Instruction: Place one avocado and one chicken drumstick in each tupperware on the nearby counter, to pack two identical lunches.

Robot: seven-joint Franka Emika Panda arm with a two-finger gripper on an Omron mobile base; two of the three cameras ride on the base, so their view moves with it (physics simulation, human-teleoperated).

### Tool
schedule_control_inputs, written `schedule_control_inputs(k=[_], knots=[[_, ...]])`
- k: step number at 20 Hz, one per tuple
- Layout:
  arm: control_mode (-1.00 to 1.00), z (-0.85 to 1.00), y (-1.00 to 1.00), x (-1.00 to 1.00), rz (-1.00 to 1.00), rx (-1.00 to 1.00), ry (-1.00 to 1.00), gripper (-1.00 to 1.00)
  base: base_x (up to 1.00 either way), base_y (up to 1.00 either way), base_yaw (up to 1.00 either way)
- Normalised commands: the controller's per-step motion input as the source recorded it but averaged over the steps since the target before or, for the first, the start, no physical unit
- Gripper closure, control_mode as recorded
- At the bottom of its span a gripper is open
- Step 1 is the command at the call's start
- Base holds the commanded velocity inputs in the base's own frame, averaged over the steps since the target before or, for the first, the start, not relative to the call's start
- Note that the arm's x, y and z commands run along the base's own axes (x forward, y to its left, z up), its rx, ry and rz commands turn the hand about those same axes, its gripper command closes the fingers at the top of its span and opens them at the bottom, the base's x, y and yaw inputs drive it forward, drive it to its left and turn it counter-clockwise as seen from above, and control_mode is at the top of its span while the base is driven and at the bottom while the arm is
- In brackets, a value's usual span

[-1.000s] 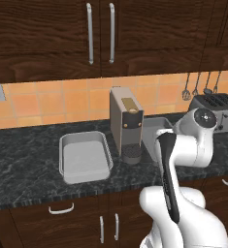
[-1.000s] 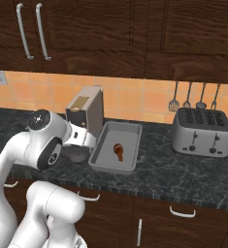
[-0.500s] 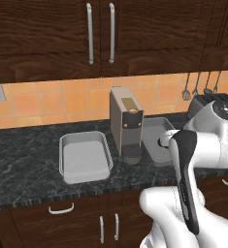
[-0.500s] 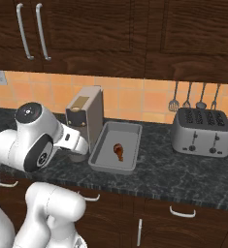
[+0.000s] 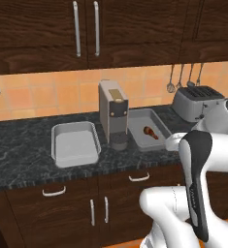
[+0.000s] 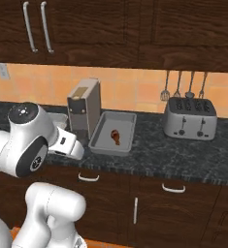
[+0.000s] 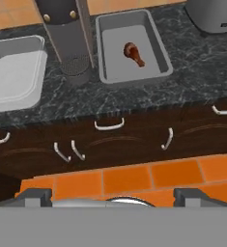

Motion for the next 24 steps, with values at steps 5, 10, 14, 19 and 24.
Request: schedule_control_inputs(k=[5, 10, 14, 19, 24], knots=[[1.0, 0.0, 0.0, 0.0, 0.0, 0.0, 0.0, -1.0, -0.05, -1.0, -0.14], [1.0, 0.0, 0.0, 0.0, 0.0, 0.0, 0.0, -1.0, -0.12, -1.0, -0.09], [1.0, 0.0, 0.0, 0.0, 0.0, 0.0, 0.0, -1.0, -0.25, -1.0, -0.07], [1.0, 0.0, 0.0, 0.0, 0.0, 0.0, 0.0, -1.0, -0.17, -1.0, -0.07], [1.0, 0.0, 0.0, 0.0, 0.0, 0.0, 0.0, -1.0, -0.04, -1.0, -0.04]])
